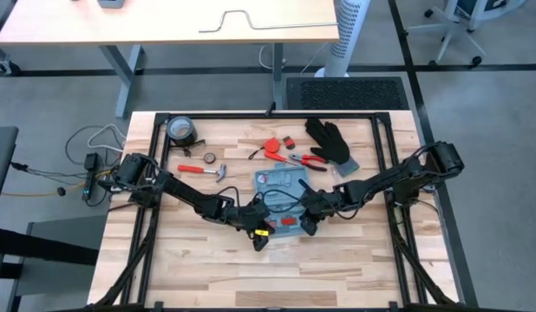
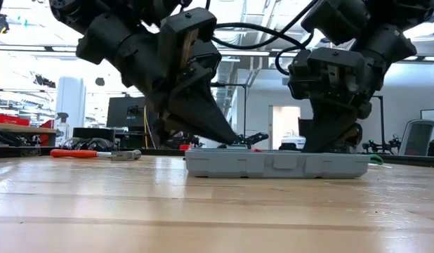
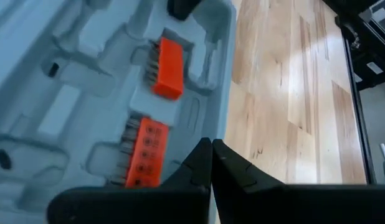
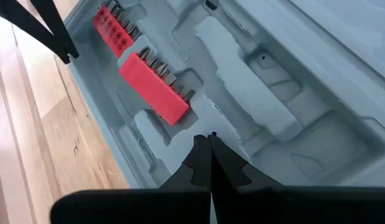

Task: Prefit tool cases
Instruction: Put the orange terminal block into the gray toolbox

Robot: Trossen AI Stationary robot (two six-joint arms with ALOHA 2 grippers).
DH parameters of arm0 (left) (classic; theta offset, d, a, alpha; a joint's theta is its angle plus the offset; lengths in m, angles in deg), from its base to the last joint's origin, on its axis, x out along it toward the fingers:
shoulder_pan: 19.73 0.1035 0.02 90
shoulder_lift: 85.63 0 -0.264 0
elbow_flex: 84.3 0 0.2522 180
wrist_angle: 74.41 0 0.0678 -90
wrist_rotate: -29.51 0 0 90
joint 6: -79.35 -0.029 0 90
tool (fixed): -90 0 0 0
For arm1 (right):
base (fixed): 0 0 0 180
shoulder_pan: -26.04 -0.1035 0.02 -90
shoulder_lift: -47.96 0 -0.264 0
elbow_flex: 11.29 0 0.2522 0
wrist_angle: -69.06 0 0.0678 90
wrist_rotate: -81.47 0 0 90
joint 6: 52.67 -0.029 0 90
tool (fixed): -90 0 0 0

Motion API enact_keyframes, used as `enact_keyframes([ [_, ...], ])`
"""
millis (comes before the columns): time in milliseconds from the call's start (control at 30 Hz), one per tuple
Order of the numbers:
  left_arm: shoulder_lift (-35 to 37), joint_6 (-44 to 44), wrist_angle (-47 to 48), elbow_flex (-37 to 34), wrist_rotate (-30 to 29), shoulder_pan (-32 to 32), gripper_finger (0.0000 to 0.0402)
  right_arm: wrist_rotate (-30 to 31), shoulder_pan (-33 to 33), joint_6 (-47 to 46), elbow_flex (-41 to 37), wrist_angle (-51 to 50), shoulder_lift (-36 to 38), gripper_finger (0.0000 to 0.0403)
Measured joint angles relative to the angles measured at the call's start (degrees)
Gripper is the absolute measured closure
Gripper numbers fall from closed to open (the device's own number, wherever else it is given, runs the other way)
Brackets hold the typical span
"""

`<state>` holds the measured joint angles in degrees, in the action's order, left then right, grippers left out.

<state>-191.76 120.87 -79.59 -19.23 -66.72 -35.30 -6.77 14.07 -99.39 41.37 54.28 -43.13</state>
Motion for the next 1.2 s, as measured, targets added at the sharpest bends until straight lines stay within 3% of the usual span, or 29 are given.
enact_keyframes([
  [733,0.07,-1.77,5.49,2.42,-1.83,3.33,0.0401,-0.01,0.01,1.32,-0.07,-0.22,-0.09,0.0403],
  [1200,-5.57,-2.69,4.65,6.71,0.19,4.68,0.0401,-0.09,0.11,1.05,-0.13,-0.19,-0.08,0.0403],
])
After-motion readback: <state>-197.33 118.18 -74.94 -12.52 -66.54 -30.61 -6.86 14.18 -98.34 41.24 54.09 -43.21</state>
